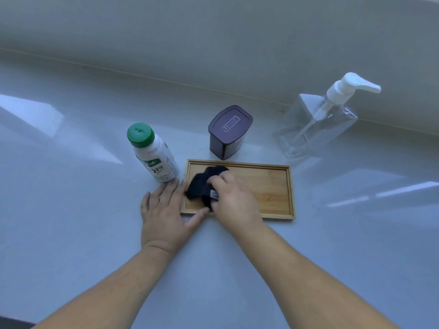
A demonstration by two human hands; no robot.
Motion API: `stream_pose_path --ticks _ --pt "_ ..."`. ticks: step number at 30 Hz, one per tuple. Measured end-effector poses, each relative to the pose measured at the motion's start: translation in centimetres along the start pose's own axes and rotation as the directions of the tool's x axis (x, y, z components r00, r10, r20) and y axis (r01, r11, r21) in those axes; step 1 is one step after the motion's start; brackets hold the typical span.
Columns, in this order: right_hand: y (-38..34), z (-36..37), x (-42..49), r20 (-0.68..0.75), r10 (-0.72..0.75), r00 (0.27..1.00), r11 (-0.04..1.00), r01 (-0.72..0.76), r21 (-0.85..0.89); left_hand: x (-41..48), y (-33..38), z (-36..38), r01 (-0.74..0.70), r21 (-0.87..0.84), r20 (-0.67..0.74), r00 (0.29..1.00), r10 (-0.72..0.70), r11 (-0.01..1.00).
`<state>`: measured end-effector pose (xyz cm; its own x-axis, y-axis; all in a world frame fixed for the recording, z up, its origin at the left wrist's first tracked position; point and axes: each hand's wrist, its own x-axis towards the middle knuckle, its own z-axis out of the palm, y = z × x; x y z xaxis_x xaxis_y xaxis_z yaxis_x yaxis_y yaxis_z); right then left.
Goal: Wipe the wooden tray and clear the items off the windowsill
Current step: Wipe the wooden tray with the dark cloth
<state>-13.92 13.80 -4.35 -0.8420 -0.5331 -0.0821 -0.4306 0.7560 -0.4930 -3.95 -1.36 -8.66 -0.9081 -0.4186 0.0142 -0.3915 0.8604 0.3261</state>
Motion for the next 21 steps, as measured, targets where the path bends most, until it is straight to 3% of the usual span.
stream_pose_path --ticks 4,7,12,15,21 --pt "6.9 -3.6 -3.9 -0.097 0.244 0.965 0.969 -0.247 -0.026 -0.1 0.0 -0.2 0.004 -0.004 -0.009 1.0 -0.004 1.0" --pt "7.3 -3.9 -3.8 -0.155 0.382 0.911 0.923 -0.386 0.007 -0.1 0.1 -0.3 0.01 -0.005 0.001 1.0 -0.01 1.0" --pt "0.5 -0.3 0.6 -0.112 0.154 0.982 0.985 -0.144 0.094 0.0 -0.3 -0.1 0.011 -0.013 0.009 1.0 -0.01 1.0" --pt "-3.1 1.7 2.8 -0.097 0.091 0.991 0.991 -0.08 0.111 0.1 -0.7 0.3 -0.003 -0.029 0.012 1.0 0.003 1.0" --pt "-0.9 0.4 1.3 0.11 -0.09 0.99 0.996 0.091 0.001 0.0 -0.3 0.2 0.019 -0.039 0.002 1.0 -0.019 0.999"
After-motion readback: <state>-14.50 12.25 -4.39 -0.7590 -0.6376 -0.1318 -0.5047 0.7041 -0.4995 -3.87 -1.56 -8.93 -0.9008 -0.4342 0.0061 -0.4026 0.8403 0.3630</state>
